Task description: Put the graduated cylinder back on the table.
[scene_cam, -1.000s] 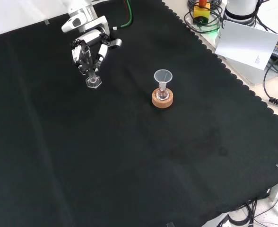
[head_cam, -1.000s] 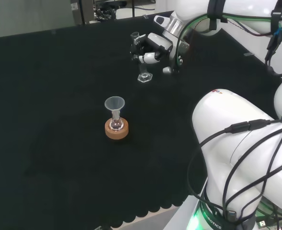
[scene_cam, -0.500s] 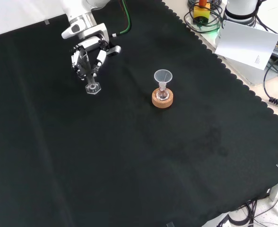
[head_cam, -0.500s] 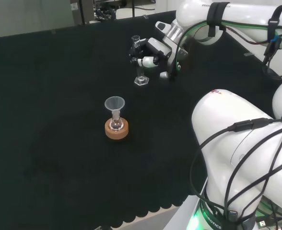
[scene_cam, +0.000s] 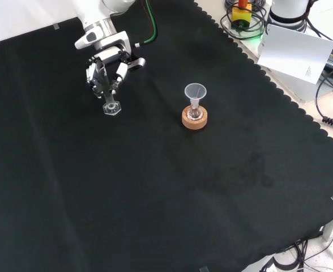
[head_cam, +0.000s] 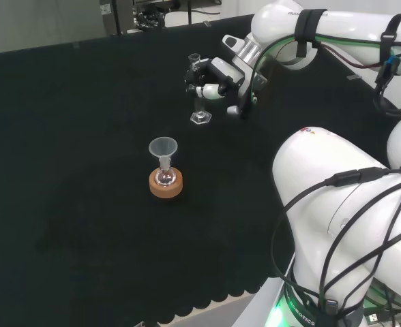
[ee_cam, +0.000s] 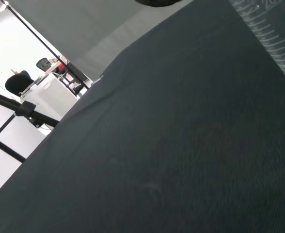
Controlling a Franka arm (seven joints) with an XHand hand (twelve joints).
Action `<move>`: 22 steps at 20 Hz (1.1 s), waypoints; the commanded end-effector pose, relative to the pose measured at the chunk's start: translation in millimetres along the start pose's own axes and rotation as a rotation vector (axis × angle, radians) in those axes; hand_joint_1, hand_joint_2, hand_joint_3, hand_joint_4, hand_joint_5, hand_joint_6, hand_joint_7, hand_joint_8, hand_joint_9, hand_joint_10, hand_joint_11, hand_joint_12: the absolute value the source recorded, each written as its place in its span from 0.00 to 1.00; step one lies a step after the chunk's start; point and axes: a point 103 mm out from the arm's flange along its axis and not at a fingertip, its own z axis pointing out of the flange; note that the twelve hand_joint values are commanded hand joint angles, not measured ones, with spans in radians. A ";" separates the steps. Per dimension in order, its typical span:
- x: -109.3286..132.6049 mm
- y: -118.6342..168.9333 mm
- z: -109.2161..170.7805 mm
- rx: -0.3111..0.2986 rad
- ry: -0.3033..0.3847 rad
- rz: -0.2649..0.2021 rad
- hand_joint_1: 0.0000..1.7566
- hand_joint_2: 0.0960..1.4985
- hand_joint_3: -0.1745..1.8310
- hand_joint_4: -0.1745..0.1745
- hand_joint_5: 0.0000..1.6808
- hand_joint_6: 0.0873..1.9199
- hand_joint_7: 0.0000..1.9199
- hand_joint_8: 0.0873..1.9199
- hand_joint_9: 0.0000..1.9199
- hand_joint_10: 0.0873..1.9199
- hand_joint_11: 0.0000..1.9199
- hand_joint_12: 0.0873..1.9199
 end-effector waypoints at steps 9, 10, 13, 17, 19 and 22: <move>-5.4 -8.5 2.4 0.034 0.052 0.000 0.60 0.74 0.06 0.32 0.45 0.38 0.40 0.28 0.60 0.00 0.44 0.52; -5.9 -9.5 2.0 0.035 0.053 0.001 0.59 0.73 0.05 0.34 0.44 0.36 0.39 0.28 0.59 0.00 0.42 0.54; -7.7 -12.0 -1.2 0.037 0.055 0.007 0.57 0.74 0.01 0.38 0.43 0.33 0.37 0.28 0.57 0.00 0.37 0.57; -8.9 -13.7 -7.3 0.040 0.049 0.013 0.55 0.72 0.00 0.38 0.39 0.31 0.35 0.28 0.54 0.00 0.33 0.60; -8.2 -12.7 -10.8 0.041 0.049 0.015 0.54 0.71 0.00 0.37 0.38 0.31 0.34 0.28 0.54 0.00 0.32 0.61; -6.5 -10.2 -4.6 0.039 0.038 0.015 0.53 0.70 0.00 0.37 0.36 0.30 0.33 0.28 0.53 0.00 0.30 0.62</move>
